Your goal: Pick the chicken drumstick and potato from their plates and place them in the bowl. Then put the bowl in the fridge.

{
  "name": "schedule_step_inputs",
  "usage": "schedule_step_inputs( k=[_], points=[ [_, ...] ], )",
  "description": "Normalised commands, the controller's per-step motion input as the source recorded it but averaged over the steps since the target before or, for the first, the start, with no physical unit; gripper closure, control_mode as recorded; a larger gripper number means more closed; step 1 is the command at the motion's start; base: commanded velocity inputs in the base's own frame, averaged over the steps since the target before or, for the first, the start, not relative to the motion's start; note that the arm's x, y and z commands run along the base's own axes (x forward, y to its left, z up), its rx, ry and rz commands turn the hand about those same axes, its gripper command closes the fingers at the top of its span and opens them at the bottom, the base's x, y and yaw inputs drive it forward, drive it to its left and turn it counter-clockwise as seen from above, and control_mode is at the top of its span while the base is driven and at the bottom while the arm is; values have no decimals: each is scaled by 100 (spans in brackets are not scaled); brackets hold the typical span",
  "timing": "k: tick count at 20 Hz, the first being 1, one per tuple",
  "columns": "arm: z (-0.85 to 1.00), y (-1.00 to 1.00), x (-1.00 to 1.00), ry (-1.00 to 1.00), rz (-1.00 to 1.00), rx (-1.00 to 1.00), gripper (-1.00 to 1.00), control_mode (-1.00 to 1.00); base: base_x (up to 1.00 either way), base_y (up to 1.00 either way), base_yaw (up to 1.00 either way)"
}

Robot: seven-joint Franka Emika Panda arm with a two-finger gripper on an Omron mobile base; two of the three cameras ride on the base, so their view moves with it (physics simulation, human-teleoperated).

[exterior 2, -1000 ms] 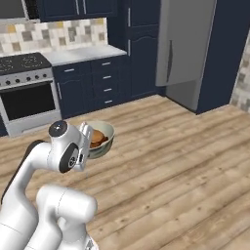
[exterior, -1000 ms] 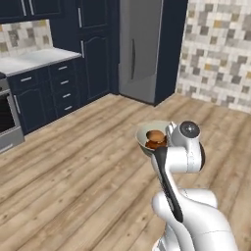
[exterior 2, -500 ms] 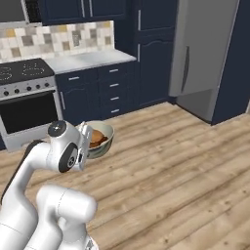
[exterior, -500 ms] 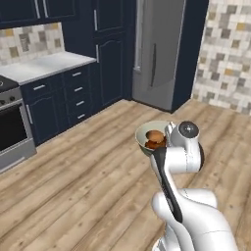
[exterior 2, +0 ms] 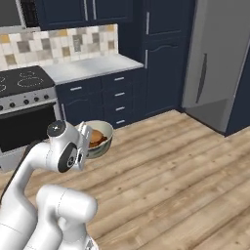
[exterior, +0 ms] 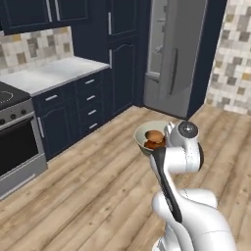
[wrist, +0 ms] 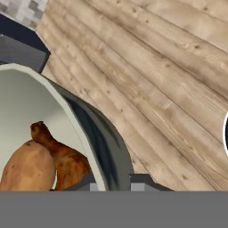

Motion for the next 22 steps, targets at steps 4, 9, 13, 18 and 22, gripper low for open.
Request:
schedule_step_inputs(
  k=[4, 9, 13, 18, 22],
  points=[
    [0, 0, 0, 0, 0, 0, 100, 100, 84, 40, -25],
    [0, 0, 0, 0, 0, 0, 100, 100, 77, 42, -31],
    [0, 0, 0, 0, 0, 0, 100, 100, 74, 43, -35],
    [0, 0, 0, 0, 0, 0, 100, 100, 75, 43, -34],
    [0, 0, 0, 0, 0, 0, 100, 100, 75, 43, -34]
  ],
)
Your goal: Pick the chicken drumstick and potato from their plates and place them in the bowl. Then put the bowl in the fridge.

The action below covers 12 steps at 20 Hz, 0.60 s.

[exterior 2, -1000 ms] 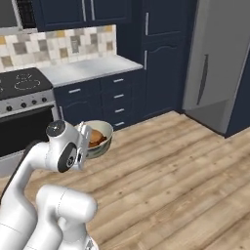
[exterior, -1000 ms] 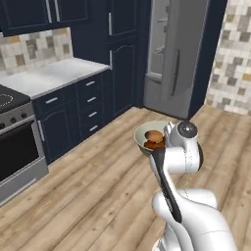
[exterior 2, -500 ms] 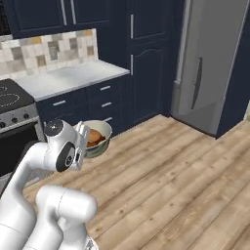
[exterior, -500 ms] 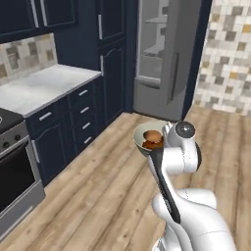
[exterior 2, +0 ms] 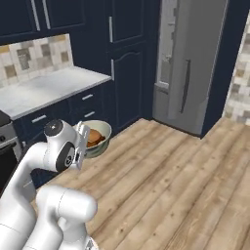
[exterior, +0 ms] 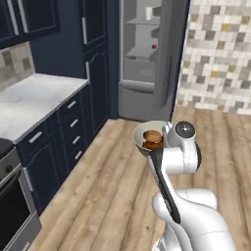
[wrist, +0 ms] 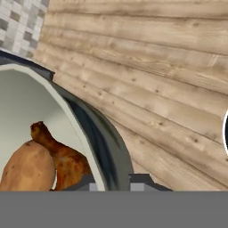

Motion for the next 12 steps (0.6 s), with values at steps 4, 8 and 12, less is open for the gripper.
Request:
schedule_step_inputs(
  k=[4, 8, 12],
  points=[
    [0, 0, 0, 0, 0, 0, 100, 100, 75, 43, -34],
    [0, 0, 0, 0, 0, 0, 100, 100, 77, 42, -30],
    [0, 0, 0, 0, 0, 0, 100, 100, 77, 43, -31]
  ],
)
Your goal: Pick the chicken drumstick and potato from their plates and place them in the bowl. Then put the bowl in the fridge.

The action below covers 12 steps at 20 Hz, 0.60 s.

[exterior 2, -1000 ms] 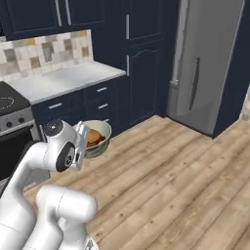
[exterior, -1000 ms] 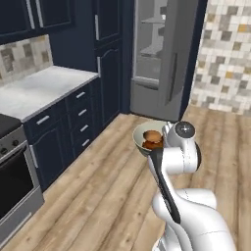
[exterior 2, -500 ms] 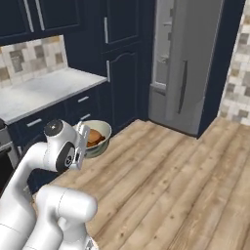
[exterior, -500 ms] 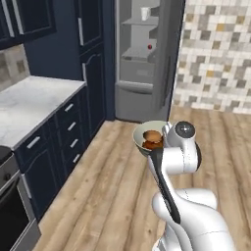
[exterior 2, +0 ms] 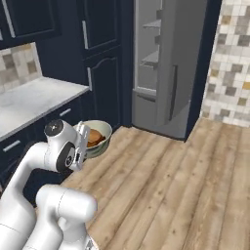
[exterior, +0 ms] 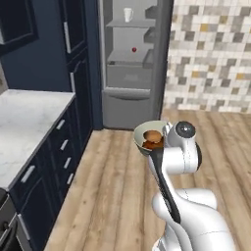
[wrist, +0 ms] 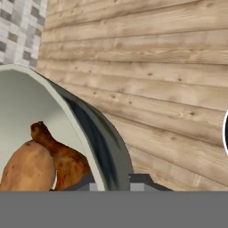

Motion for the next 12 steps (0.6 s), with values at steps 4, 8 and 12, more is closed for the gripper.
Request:
schedule_step_inputs(
  k=[4, 8, 12],
  points=[
    [0, 0, 0, 0, 0, 0, 100, 100, 76, 43, -31],
    [0, 0, 0, 0, 0, 0, 100, 100, 77, 44, -31],
    [0, 0, 0, 0, 0, 0, 100, 100, 79, 46, -25]
  ],
)
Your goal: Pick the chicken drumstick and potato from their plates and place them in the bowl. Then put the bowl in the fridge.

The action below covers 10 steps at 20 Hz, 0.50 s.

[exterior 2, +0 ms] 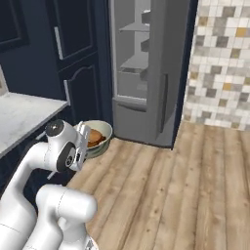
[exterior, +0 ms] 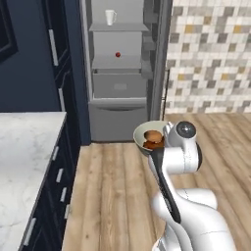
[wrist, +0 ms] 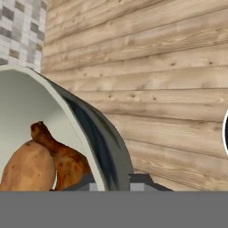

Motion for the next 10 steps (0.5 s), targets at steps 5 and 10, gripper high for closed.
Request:
schedule_step_inputs(
  k=[5, 10],
  points=[
    [0, 0, 0, 0, 0, 0, 100, 100, 84, 45, -20],
    [0, 0, 0, 0, 0, 0, 100, 100, 85, 40, -24]
  ],
)
